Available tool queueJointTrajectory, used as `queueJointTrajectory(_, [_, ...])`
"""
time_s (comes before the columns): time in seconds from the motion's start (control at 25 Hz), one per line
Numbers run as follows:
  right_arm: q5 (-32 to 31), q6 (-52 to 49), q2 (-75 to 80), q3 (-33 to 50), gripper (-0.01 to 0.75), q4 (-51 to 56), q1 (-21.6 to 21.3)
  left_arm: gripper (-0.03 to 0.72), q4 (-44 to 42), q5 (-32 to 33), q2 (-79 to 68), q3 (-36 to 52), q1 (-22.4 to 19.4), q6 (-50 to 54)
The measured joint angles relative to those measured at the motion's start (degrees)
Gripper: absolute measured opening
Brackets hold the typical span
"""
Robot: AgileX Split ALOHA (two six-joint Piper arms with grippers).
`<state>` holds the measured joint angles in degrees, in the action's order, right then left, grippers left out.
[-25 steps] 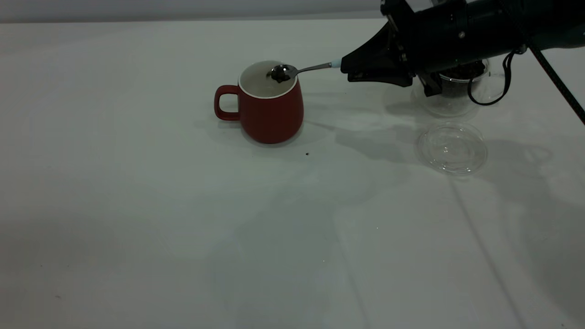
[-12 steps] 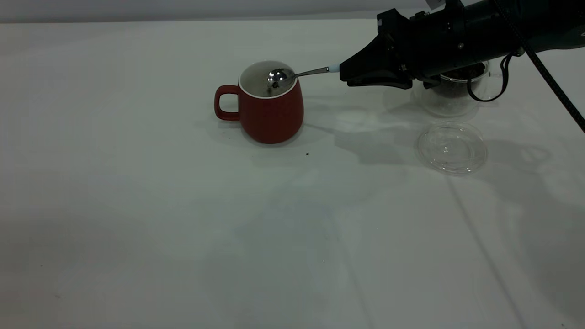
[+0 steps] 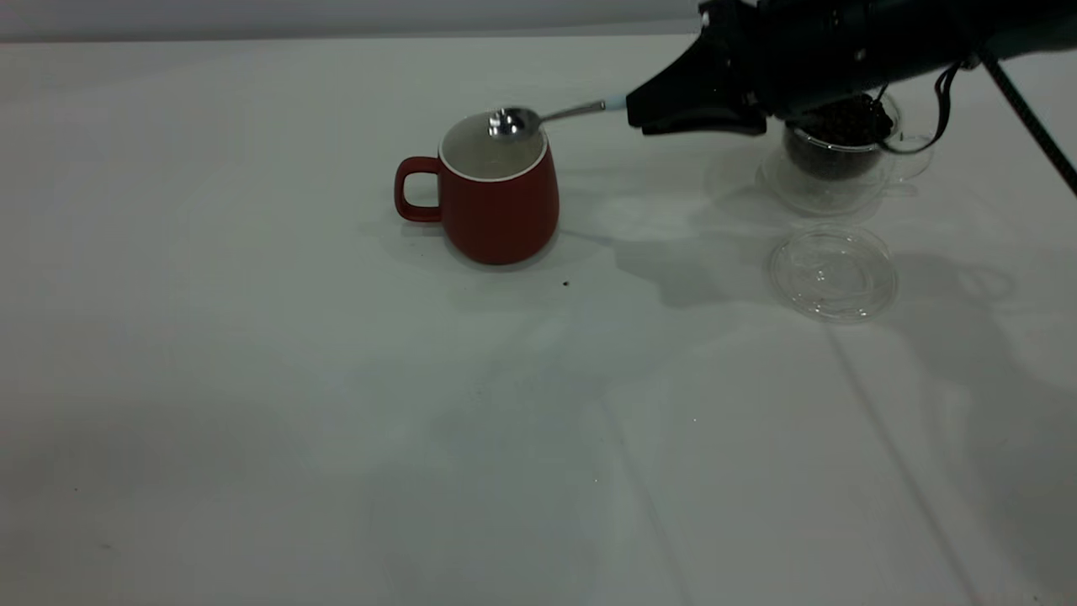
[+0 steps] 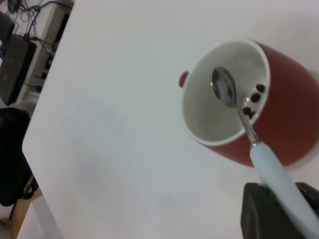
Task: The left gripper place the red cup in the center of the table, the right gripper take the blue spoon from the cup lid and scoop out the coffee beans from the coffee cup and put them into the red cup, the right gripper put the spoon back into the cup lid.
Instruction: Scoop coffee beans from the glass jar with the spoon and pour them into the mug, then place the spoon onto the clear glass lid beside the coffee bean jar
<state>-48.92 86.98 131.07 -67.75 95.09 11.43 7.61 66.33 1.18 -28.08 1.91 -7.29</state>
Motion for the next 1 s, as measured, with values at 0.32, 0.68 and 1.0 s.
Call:
queueJointTrajectory(0.32, [-0.2,-0.5,-11.8,3.6,0.110,-2.3,-4.1,0.587,0.0,0.0,0.0,0.0,0.0,0.0])
queueJointTrajectory(0.68, [-0.9,-1.2,-20.0,21.7,0.110,1.1,-21.9,0.587,0.0,0.0,0.0,0.0,0.0,0.0])
queueJointTrajectory(1.0, [-0.8,7.9,-18.3,31.8,0.110,5.7,-30.5,0.587,0.0,0.0,0.0,0.0,0.0,0.0])
